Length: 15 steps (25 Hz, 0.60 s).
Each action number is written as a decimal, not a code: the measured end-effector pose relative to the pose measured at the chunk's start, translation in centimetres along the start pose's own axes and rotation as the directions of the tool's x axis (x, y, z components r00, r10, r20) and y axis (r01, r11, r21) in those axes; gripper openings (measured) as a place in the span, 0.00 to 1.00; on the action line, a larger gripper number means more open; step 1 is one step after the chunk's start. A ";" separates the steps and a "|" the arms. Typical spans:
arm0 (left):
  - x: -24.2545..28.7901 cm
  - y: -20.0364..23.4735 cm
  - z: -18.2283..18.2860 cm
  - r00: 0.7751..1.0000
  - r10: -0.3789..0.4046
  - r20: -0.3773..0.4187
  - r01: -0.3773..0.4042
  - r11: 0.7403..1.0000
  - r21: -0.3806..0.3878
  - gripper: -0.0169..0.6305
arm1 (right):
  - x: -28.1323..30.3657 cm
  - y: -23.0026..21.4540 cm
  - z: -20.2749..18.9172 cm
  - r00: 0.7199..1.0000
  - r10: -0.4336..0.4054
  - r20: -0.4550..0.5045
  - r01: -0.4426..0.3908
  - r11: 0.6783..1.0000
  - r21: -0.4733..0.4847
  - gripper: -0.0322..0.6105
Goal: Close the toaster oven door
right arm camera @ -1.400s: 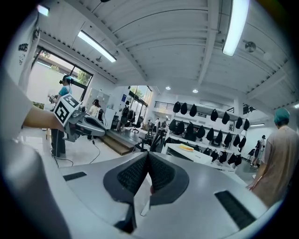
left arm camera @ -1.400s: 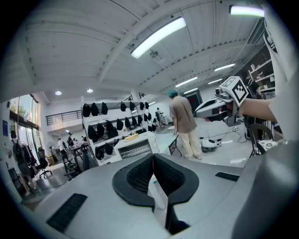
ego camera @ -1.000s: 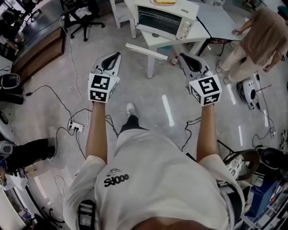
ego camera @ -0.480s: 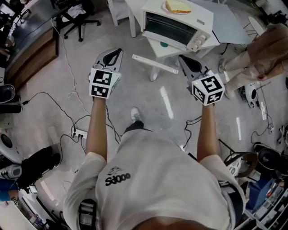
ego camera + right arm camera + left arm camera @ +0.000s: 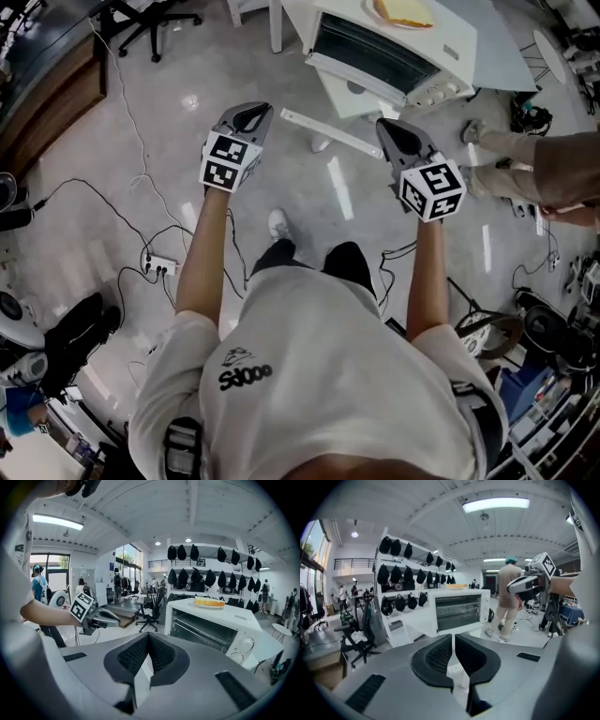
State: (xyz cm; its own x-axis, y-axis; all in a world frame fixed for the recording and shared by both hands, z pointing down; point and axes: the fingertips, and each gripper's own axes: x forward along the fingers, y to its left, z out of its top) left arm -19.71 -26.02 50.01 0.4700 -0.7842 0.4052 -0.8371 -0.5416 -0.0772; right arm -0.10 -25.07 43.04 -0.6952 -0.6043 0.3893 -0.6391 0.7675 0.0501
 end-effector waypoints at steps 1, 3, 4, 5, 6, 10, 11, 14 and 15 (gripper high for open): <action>0.9 0.1 -1.3 1.000 0.004 -0.029 -0.005 1.000 -0.028 0.08 | 0.7 -0.4 -0.7 1.000 0.012 -0.016 -0.012 1.000 0.004 0.05; 2.9 0.4 -3.8 0.997 0.006 -0.079 -0.012 0.997 -0.079 0.16 | 2.5 -1.2 -1.7 0.998 0.044 -0.041 -0.044 0.999 0.006 0.05; 3.9 0.5 -5.0 0.995 0.001 -0.102 -0.011 0.995 -0.096 0.17 | 3.6 -1.6 -2.1 0.997 0.064 -0.043 -0.063 0.998 0.015 0.05; 4.9 0.6 -6.0 0.992 -0.006 -0.123 -0.007 0.994 -0.106 0.17 | 4.7 -1.9 -2.4 0.996 0.085 -0.040 -0.084 0.996 0.031 0.05; 5.9 0.6 -7.1 0.990 -0.013 -0.143 -0.003 0.994 -0.113 0.17 | 5.7 -2.3 -2.6 0.994 0.107 -0.035 -0.105 0.993 0.049 0.05; 9.4 -0.6 -11.3 0.973 -0.043 -0.226 0.006 0.987 -0.160 0.17 | 9.0 -3.2 -4.9 0.977 0.201 -0.065 -0.195 0.976 0.094 0.05; 10.1 -1.1 -12.3 0.968 -0.051 -0.244 0.007 0.984 -0.176 0.17 | 9.6 -3.4 -5.8 0.971 0.222 -0.085 -0.213 0.972 0.097 0.05; 11.8 -1.6 -15.4 0.951 -0.060 -0.302 -0.004 0.978 -0.209 0.18 | 11.4 -4.2 -7.9 0.957 0.253 -0.140 -0.243 0.966 0.087 0.05; 12.2 -1.6 -16.3 0.946 -0.060 -0.319 -0.011 0.977 -0.215 0.19 | 11.9 -4.6 -8.4 0.956 0.254 -0.150 -0.243 0.966 0.087 0.05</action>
State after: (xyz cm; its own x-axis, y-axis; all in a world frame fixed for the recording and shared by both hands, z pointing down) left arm -17.21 -29.83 69.95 0.4050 -0.6129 0.6785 -0.8829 -0.4550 0.1161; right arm -2.68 -33.95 55.15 -0.7772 -0.3505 0.5226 -0.4769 0.8699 -0.1258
